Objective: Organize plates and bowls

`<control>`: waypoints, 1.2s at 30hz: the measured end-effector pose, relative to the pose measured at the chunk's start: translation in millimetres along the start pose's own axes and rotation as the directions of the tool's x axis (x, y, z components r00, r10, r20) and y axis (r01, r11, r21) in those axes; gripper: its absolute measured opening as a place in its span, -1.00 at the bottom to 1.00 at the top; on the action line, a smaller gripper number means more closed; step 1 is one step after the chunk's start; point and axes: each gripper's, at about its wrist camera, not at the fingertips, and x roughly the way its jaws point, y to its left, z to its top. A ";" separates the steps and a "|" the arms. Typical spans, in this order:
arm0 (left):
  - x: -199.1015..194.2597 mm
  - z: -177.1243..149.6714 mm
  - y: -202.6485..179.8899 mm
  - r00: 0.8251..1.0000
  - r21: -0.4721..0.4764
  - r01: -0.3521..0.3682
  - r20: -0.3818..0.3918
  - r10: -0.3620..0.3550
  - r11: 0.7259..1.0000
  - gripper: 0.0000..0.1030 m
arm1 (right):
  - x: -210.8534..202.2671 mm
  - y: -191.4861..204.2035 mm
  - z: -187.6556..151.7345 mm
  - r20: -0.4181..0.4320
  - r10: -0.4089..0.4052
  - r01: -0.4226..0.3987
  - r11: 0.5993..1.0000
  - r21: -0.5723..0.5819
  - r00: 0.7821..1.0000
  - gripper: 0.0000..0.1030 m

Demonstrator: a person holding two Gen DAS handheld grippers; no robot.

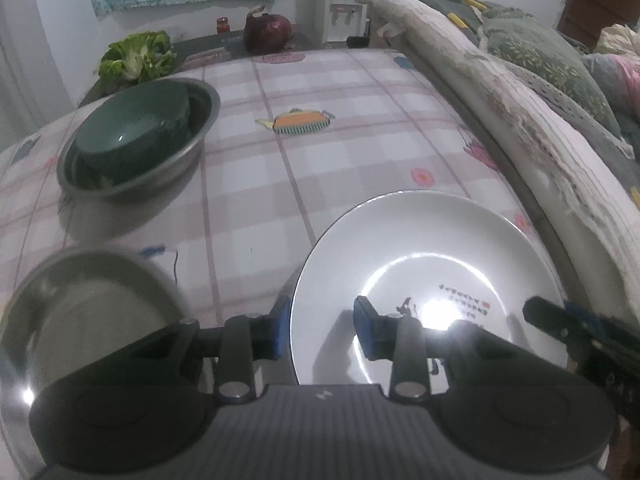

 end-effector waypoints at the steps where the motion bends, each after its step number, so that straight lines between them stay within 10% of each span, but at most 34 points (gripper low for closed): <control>1: -3.6 -4.9 0.0 1.000 -0.001 0.003 -0.004 -0.003 1.000 -0.33 | -2.8 -0.1 -1.9 -0.003 0.001 -0.001 1.000 0.001 1.000 -0.69; 36: -58.9 -110.4 -4.9 0.995 0.043 0.085 0.051 -0.087 0.995 -0.27 | -63.3 -1.3 -50.3 -0.016 0.008 -0.009 0.999 -0.051 1.000 -0.65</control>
